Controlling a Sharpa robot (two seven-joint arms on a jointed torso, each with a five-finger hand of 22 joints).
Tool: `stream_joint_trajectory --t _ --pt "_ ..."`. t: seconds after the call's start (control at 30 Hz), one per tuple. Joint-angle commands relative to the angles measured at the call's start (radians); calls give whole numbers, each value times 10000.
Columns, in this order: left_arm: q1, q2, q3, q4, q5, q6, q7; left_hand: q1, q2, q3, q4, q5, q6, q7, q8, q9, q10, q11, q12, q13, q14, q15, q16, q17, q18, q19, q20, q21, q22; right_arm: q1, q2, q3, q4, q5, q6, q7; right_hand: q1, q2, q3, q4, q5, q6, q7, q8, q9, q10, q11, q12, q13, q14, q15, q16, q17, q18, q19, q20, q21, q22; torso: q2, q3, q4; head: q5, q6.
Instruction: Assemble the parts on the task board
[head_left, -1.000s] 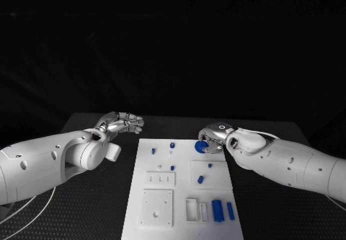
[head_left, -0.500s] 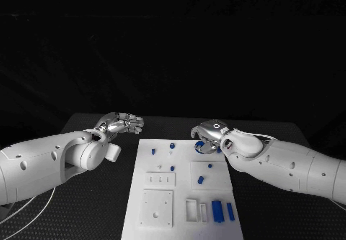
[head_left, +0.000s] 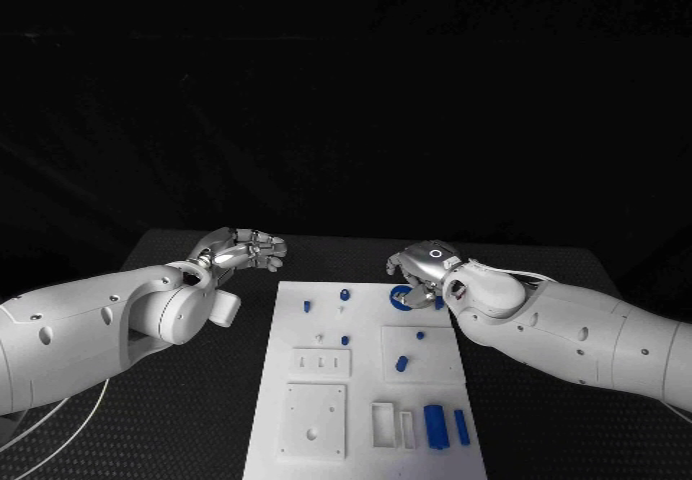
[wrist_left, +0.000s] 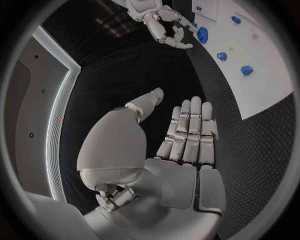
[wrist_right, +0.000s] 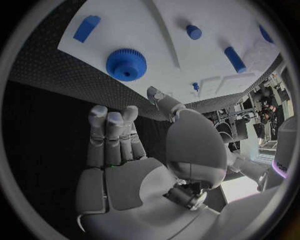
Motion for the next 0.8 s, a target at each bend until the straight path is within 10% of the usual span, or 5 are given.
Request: stream_joint_trajectory --t 0.03,0.63,0.8 --pt "13 34 8 -5 -42 79 73 -87 -10 58 5 -41 -65 5 -39 12 -65 28 -35 -9 13 -18 15 12 156 -75 -25 58 196 2 -28 2 -145 682 490 374 -113 9 -202 -171 269 711 224 -126 -54 -801 -54 -30 21 -46 138 -79 22 478 -82 16 -35 56 8 12 16 -6 -12" --pt "10 104 3 -107 -42 127 71 -91 -13 60 9 -42 -72 7 -43 13 -70 29 -38 -9 11 -18 13 13 155 -77 -25 59 196 -42 194 -4 -1104 1671 1382 1216 -48 177 -591 -480 1519 345 293 -209 -74 -1195 32 134 153 -329 232 -158 174 478 -329 205 -120 76 12 21 18 5 -57" --pt "8 142 1 -150 -42 135 71 -96 -11 61 13 -42 -74 7 -44 13 -72 30 -39 -9 10 -17 13 14 154 -77 -25 59 196 -68 271 -4 -1323 1779 1471 1327 221 375 -235 -282 1184 462 279 -120 -41 -1223 17 177 153 -349 223 -163 211 478 -348 222 -131 75 14 25 20 11 -70"
